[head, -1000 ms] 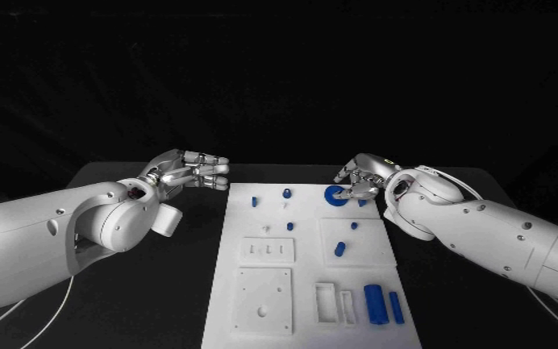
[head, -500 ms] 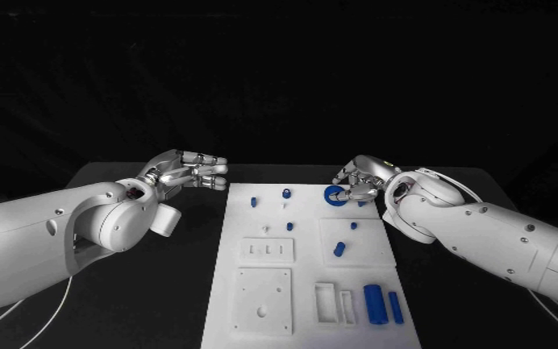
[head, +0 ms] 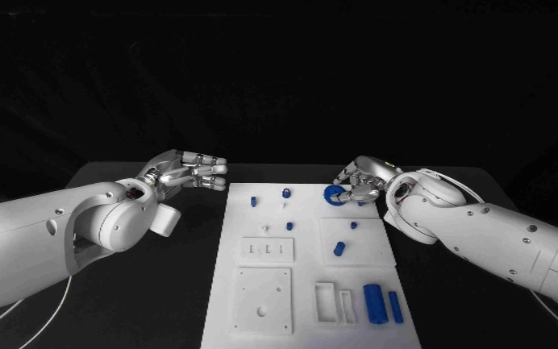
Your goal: Assemble the parts on the task board
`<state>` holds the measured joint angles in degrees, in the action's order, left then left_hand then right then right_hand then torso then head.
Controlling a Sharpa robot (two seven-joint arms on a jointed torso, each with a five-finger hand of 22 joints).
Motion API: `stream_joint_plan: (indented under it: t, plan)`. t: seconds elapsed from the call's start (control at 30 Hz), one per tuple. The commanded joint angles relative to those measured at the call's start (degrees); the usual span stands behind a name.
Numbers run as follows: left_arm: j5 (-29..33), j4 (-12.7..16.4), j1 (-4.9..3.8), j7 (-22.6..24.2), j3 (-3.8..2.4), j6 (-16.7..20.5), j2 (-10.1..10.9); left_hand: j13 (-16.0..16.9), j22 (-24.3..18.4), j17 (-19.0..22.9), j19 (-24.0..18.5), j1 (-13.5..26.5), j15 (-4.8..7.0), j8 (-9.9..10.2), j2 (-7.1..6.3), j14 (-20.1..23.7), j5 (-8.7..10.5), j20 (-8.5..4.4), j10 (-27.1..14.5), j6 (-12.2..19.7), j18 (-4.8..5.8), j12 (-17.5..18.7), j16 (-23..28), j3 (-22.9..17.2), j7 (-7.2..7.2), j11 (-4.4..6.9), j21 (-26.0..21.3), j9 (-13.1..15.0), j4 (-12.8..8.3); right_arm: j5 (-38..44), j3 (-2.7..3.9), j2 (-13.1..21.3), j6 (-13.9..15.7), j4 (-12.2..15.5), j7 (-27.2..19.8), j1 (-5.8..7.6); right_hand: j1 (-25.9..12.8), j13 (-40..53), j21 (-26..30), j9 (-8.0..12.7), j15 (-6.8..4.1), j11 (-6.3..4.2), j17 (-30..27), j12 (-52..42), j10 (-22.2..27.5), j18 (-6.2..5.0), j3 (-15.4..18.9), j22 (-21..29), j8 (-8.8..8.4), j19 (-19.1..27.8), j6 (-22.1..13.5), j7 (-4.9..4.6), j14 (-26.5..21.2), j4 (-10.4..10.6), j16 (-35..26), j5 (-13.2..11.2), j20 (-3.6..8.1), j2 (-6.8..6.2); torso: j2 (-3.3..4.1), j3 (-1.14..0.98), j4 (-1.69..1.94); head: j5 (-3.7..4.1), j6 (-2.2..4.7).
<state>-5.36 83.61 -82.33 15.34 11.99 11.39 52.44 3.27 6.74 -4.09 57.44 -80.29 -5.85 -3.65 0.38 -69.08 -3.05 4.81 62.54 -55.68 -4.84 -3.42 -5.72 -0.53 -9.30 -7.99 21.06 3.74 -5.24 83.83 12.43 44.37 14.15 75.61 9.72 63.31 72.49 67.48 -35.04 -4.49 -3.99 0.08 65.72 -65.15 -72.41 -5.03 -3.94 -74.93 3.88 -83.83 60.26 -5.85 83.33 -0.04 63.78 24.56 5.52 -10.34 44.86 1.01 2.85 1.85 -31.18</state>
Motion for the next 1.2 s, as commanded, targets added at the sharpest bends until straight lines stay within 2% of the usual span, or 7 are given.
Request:
stream_joint_plan:
  t: [0.03,0.5,0.8,0.87,0.97,1.1,1.2]
  plan:
    - [-0.15,-0.05,-0.13,0.14,0.01,-0.82,-0.17,0.07,-0.06,-0.05,-0.50,0.21,0.04,0.03,0.01,-0.10,0.10,0.00,-0.23,0.53,0.20,-0.04,-0.12,-0.20,-0.06,0.07,0.19,0.01,-0.26,3.59,0.02,-0.14,-1.51,-0.16,0.96,-0.09,0.84,0.50,-0.50,0.14,0.13,0.02,0.20,-0.61,-0.53,-0.73,-0.08,-3.90,-0.26,-2.98,-0.71,-0.07,0.27,-0.65,0.34,-0.83,-0.45,0.06,0.02,0.03,0.01,0.21,0.02]
    - [-0.15,-0.24,-0.10,0.04,0.07,-1.08,-0.28,0.07,-0.30,-0.05,-0.61,0.19,0.01,0.03,-0.01,-0.02,0.09,0.03,-0.30,0.61,0.19,-0.05,-0.12,-0.25,-0.10,0.05,0.41,0.01,-0.25,5.65,0.02,-0.76,-1.35,-0.48,1.80,-0.44,0.81,0.88,-1.54,0.21,0.31,0.20,0.42,-1.01,-0.57,-0.94,-1.20,-4.07,-0.24,-2.92,-1.66,-0.30,0.24,-1.59,0.71,-1.66,-0.68,0.04,0.03,0.03,0.14,0.21,-0.10]
    - [-0.15,-0.33,-0.10,-0.07,0.09,-1.21,-0.24,0.07,-0.30,-0.05,-0.61,0.19,0.01,0.03,-0.01,-0.02,0.09,0.03,-0.30,0.61,0.19,-0.05,-0.12,-0.25,-0.10,0.05,0.41,0.01,-0.25,5.70,0.01,-0.55,-2.65,-0.64,2.05,-0.64,0.83,0.99,-1.89,0.22,0.25,0.14,0.51,-1.11,-0.65,-0.89,-2.40,-4.13,-0.25,-2.94,-1.18,-0.25,0.27,-1.95,0.87,-1.50,-0.62,0.21,-0.01,-0.01,-0.01,0.18,-0.20]
    - [-0.15,-0.37,-0.09,-0.10,0.09,-1.27,-0.27,0.07,-0.30,-0.05,-0.61,0.19,0.01,0.03,-0.01,-0.02,0.09,0.03,-0.30,0.61,0.19,-0.05,-0.12,-0.25,-0.10,0.05,0.41,0.01,-0.25,5.69,0.01,-0.50,-3.12,-0.60,2.15,-0.71,0.71,1.13,-2.13,0.12,0.14,-0.02,0.62,-1.21,-0.73,-0.85,-4.18,-4.17,-0.25,-2.94,-0.57,-0.15,0.29,-2.55,1.03,2.22,-0.52,0.23,-0.01,-0.02,-0.02,0.20,-0.19]
    - [-0.15,-0.42,-0.07,-0.16,0.10,-1.34,-0.30,0.07,-0.30,-0.05,-0.61,0.19,0.01,0.03,-0.01,-0.02,0.09,0.03,-0.30,0.61,0.19,-0.05,-0.12,-0.25,-0.10,0.05,0.41,0.01,-0.25,5.68,0.01,-0.43,-3.59,-0.57,2.28,-0.79,-0.17,1.20,-2.36,0.15,0.09,-0.10,0.68,-1.19,-0.72,-0.79,-6.32,-4.20,-0.26,-2.92,-0.59,-0.17,0.28,-3.56,1.11,5.37,-0.44,-0.12,-0.02,-0.01,0.01,0.37,-0.19]
    - [-0.15,-0.46,-0.06,-0.24,0.11,-1.44,-0.33,0.07,-0.30,-0.05,-0.61,0.19,0.01,0.03,-0.01,-0.02,0.09,0.03,-0.30,0.61,0.19,-0.05,-0.12,-0.25,-0.10,0.05,0.41,0.01,-0.25,5.59,0.01,-0.36,-4.00,-0.57,2.48,-0.85,-0.98,1.22,-2.58,0.20,0.06,-0.11,0.70,-1.11,-0.70,-0.79,-7.98,-4.22,-0.26,-2.89,-0.73,-0.24,0.26,-4.73,1.14,7.03,-0.42,-0.04,-0.01,-0.02,0.09,0.39,-0.18]
    - [-0.15,-0.47,-0.06,-0.31,0.11,-1.50,-0.32,0.07,-0.30,-0.05,-0.61,0.19,0.01,0.03,-0.01,-0.02,0.09,0.03,-0.30,0.61,0.19,-0.05,-0.12,-0.25,-0.10,0.05,0.41,0.01,-0.25,5.41,0.01,-0.33,-4.25,-0.54,2.56,-0.88,-1.96,1.29,-3.01,0.26,0.00,-0.16,0.74,-1.08,-0.69,-0.75,-11.52,-4.30,-0.26,-2.86,-0.67,-0.30,0.27,-6.23,1.20,8.43,-0.37,-0.29,0.00,-0.01,0.11,0.43,-0.18]
